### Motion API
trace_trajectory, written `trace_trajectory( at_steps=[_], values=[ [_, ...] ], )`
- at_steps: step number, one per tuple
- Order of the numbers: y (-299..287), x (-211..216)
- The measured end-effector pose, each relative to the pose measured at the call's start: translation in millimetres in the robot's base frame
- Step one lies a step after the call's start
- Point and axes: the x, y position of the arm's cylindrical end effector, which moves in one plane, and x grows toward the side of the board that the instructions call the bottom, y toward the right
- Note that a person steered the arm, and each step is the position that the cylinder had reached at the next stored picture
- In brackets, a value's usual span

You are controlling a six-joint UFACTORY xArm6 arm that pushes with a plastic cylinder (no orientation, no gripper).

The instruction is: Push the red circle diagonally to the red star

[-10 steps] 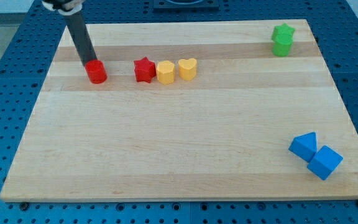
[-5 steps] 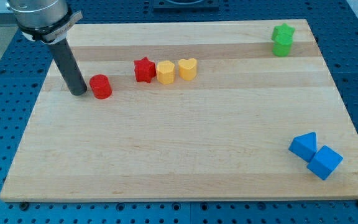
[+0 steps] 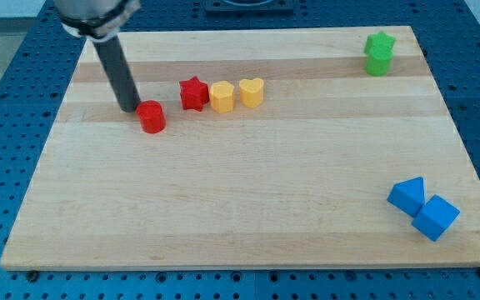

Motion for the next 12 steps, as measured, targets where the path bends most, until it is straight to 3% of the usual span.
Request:
trace_trajectory(
  at_steps=[1, 7, 10, 11, 12],
  values=[
    [19, 29],
    [70, 60],
    [38, 89],
    [75, 113],
    [103, 107]
  ],
)
